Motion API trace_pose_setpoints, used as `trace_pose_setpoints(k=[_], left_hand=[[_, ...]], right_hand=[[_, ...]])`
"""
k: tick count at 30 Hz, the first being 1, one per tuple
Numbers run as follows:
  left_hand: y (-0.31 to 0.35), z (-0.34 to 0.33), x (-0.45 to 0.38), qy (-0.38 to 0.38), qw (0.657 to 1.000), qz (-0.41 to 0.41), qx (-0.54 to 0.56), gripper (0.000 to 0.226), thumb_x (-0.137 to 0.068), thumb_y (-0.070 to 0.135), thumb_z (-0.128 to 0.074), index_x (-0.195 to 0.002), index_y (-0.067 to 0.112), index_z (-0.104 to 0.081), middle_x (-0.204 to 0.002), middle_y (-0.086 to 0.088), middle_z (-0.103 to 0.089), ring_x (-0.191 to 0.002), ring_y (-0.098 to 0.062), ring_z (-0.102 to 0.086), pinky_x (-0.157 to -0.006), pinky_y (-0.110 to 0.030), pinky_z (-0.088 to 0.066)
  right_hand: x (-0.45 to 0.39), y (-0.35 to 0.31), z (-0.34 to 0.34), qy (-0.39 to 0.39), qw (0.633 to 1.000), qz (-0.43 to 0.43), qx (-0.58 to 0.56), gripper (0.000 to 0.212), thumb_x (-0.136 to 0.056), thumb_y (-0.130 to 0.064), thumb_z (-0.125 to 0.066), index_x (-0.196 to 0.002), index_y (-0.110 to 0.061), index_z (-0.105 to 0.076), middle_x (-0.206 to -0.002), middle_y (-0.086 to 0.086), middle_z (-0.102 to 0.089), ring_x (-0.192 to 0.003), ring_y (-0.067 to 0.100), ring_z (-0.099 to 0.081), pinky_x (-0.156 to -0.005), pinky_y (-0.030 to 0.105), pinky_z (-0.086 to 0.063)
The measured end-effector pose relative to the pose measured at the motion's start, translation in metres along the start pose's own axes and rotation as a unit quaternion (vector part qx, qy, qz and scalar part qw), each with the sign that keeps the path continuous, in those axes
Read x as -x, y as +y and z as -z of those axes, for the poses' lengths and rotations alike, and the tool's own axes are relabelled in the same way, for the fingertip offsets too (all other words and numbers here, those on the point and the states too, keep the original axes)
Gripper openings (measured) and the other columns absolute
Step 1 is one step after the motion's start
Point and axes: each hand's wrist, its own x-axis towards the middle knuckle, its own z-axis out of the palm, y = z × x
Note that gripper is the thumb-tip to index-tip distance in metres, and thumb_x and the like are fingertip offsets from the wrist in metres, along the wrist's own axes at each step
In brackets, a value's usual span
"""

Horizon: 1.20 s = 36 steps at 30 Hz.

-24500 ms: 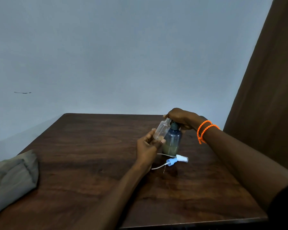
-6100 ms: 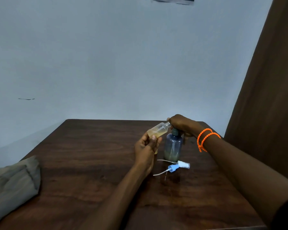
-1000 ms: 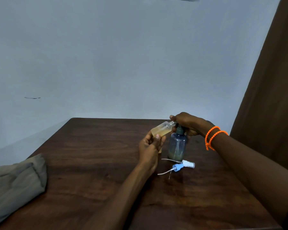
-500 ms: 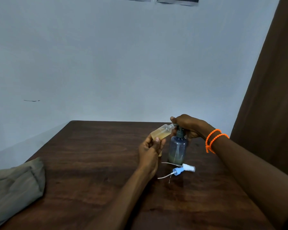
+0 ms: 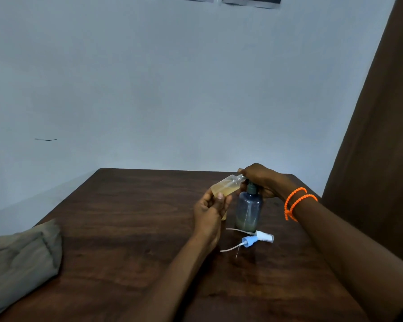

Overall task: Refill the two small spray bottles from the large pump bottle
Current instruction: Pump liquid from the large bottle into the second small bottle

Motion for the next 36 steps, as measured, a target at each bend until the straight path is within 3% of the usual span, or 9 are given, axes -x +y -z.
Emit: trace_pose_setpoints(k=[3, 8, 11, 15, 21, 26, 31, 33, 36], left_hand=[[0.000, 0.001, 0.001, 0.005, 1.000, -0.003, -0.001, 0.030, -0.100, -0.003, -0.052, -0.128, -0.004, -0.060, -0.115, -0.013, -0.072, -0.099, -0.015, -0.072, -0.091, -0.026, -0.058], [0.000, 0.002, 0.001, 0.000, 1.000, 0.001, 0.004, 0.029, -0.099, -0.002, -0.053, -0.127, -0.002, -0.062, -0.123, -0.018, -0.070, -0.104, -0.018, -0.071, -0.092, -0.026, -0.058], [0.001, 0.003, -0.001, -0.001, 1.000, -0.002, 0.001, 0.029, -0.099, -0.002, -0.053, -0.127, -0.001, -0.062, -0.117, -0.013, -0.073, -0.101, -0.016, -0.073, -0.090, -0.025, -0.058], [0.001, 0.002, 0.001, 0.001, 1.000, 0.002, 0.002, 0.030, -0.100, -0.002, -0.053, -0.128, -0.001, -0.061, -0.110, -0.007, -0.076, -0.099, -0.014, -0.073, -0.090, -0.024, -0.058], [-0.001, 0.002, 0.001, 0.000, 1.000, 0.007, 0.009, 0.027, -0.100, -0.002, -0.052, -0.125, 0.001, -0.063, -0.117, -0.013, -0.072, -0.103, -0.016, -0.072, -0.092, -0.026, -0.058], [-0.002, 0.002, -0.001, 0.006, 1.000, 0.001, 0.008, 0.030, -0.100, -0.002, -0.053, -0.128, -0.003, -0.061, -0.115, -0.012, -0.073, -0.099, -0.014, -0.072, -0.090, -0.025, -0.058], [-0.002, 0.004, 0.001, -0.005, 1.000, 0.003, 0.008, 0.028, -0.100, -0.001, -0.053, -0.126, -0.001, -0.062, -0.121, -0.015, -0.071, -0.107, -0.020, -0.070, -0.091, -0.026, -0.058], [-0.001, 0.004, 0.001, -0.007, 1.000, 0.002, 0.008, 0.027, -0.100, -0.001, -0.053, -0.125, 0.000, -0.063, -0.118, -0.014, -0.072, -0.108, -0.020, -0.070, -0.091, -0.026, -0.058], [-0.002, 0.003, -0.001, -0.004, 1.000, 0.001, 0.008, 0.027, -0.099, -0.001, -0.053, -0.124, 0.000, -0.063, -0.117, -0.012, -0.073, -0.107, -0.020, -0.070, -0.093, -0.026, -0.058]], right_hand=[[0.001, 0.004, -0.004, 0.007, 1.000, 0.006, -0.007, 0.023, -0.103, -0.020, -0.047, -0.088, -0.005, -0.055, -0.067, 0.010, -0.052, -0.055, 0.019, -0.053, -0.065, 0.035, -0.049], [0.003, -0.004, 0.006, -0.007, 0.999, -0.017, 0.038, 0.036, -0.099, -0.043, -0.051, -0.086, -0.010, -0.055, -0.078, 0.014, -0.062, -0.079, 0.030, -0.057, -0.073, 0.040, -0.046], [-0.002, 0.000, -0.001, -0.011, 1.000, -0.004, -0.012, 0.027, -0.103, -0.030, -0.048, -0.089, -0.008, -0.052, -0.058, 0.011, -0.059, -0.063, 0.026, -0.057, -0.078, 0.043, -0.048], [-0.005, 0.007, -0.002, 0.004, 1.000, 0.008, -0.030, 0.018, -0.102, -0.019, -0.047, -0.090, -0.008, -0.056, -0.068, 0.007, -0.049, -0.060, 0.017, -0.047, -0.065, 0.033, -0.044], [0.000, -0.002, 0.004, 0.005, 0.999, -0.006, 0.034, 0.037, -0.100, -0.042, -0.051, -0.080, -0.011, -0.054, -0.080, 0.011, -0.055, -0.078, 0.029, -0.054, -0.074, 0.042, -0.044], [-0.003, 0.006, -0.002, -0.003, 1.000, -0.006, -0.025, 0.021, -0.100, -0.017, -0.047, -0.082, -0.010, -0.054, -0.071, 0.007, -0.047, -0.061, 0.017, -0.045, -0.065, 0.034, -0.044], [-0.001, -0.003, 0.007, -0.020, 0.998, -0.020, 0.052, 0.039, -0.088, -0.047, -0.057, -0.087, -0.008, -0.059, -0.087, 0.014, -0.055, -0.089, 0.038, -0.056, -0.081, 0.068, -0.048], [0.006, -0.008, 0.004, -0.013, 0.997, -0.014, 0.070, 0.043, -0.093, -0.050, -0.056, -0.085, -0.008, -0.058, -0.086, 0.014, -0.056, -0.088, 0.037, -0.056, -0.075, 0.053, -0.047], [-0.003, -0.002, 0.001, -0.005, 1.000, 0.003, 0.009, 0.027, -0.101, -0.029, -0.052, -0.084, -0.008, -0.054, -0.074, 0.009, -0.051, -0.075, 0.027, -0.053, -0.075, 0.041, -0.043]])
